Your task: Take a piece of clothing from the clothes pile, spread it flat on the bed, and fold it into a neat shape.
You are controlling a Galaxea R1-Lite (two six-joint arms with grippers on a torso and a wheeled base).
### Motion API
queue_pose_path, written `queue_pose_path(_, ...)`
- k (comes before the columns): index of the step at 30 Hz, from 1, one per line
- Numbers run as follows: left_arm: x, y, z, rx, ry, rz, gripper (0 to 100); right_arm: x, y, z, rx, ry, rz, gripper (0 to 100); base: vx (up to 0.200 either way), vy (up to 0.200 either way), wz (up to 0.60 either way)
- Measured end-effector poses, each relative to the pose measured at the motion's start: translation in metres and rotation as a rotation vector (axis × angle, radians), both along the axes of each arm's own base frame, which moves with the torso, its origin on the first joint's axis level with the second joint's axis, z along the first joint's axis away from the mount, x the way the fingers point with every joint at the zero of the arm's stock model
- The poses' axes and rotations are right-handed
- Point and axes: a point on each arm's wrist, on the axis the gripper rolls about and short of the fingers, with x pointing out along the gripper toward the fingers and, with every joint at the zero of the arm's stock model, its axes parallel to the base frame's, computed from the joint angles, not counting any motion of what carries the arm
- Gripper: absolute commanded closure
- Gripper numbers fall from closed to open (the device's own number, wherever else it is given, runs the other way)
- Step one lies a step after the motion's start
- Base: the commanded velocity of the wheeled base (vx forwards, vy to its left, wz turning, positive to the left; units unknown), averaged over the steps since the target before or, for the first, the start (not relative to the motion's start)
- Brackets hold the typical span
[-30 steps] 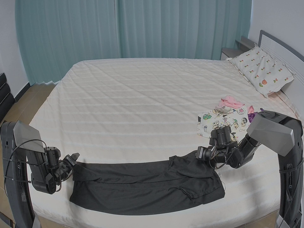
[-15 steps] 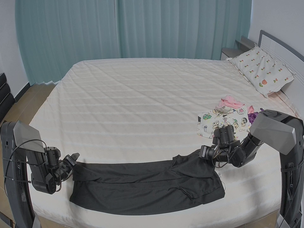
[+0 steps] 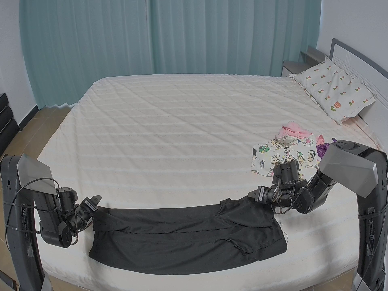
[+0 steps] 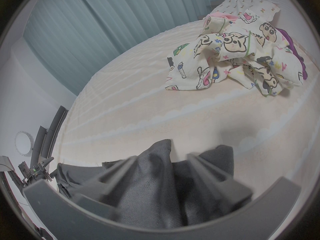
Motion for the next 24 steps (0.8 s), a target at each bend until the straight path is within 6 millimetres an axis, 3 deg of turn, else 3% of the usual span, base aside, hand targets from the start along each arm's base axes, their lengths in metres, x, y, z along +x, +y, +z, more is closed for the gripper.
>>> queue_pose_path(7,0.0,0.0,0.0,-0.001,0.001,0.0,0,-0.012,-0.008,0.01,0.075,0.037,-0.077,0,0.0,0.0,0.0)
queue_pose_path(16,0.0,0.0,0.001,0.0,-0.002,0.003,0,-0.042,-0.016,0.028,0.167,0.033,-0.141,0,-0.2,0.0,0.0)
queue_pose_path(18,-0.002,0.0,0.001,0.001,-0.001,0.004,0,-0.047,-0.018,0.028,0.188,0.011,-0.15,0,0.0,0.0,0.0)
queue_pose_path(24,-0.02,-0.003,0.012,-0.009,0.002,-0.029,0,-0.058,-0.025,0.023,0.212,0.007,-0.163,0,0.0,0.0,0.0)
